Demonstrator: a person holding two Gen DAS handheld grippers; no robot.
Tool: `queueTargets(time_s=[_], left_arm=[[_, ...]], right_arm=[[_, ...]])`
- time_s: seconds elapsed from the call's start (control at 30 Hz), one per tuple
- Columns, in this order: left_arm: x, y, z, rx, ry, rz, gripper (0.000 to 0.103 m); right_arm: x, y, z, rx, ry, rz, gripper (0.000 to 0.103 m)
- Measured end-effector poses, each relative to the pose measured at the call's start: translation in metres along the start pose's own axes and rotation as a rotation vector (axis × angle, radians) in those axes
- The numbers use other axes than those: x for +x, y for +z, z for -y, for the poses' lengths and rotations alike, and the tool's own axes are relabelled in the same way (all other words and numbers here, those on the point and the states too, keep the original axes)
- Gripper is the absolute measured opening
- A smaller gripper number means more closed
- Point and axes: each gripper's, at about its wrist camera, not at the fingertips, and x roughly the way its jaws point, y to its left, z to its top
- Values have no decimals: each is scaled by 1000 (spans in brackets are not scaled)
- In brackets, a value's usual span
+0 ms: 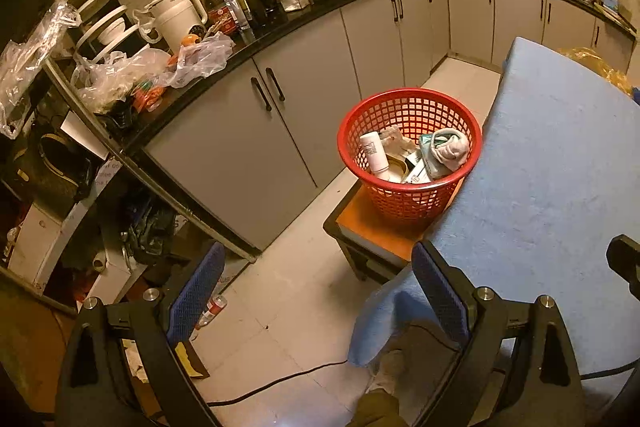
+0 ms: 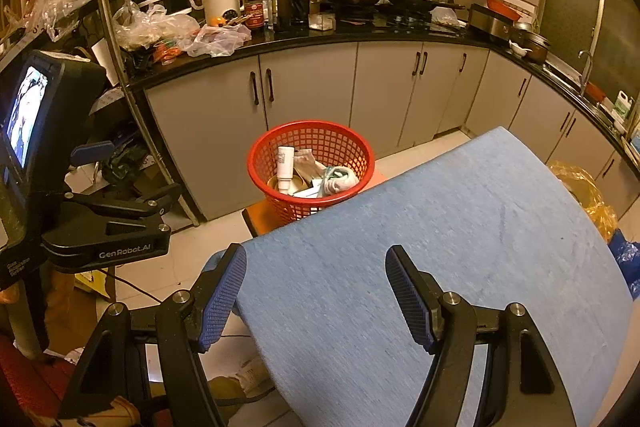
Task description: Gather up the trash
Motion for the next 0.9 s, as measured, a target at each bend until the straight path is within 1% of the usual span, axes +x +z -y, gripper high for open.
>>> queueTargets(time_s=[0.47,0.9], left_arm=[[-8,0,-4,-21,-19,49,94],[-8,1,-7,-23,-15,54,94]], right_arm=[[-4,1,0,17,-18,18,77],[-2,3,3,27,-18,11,77]])
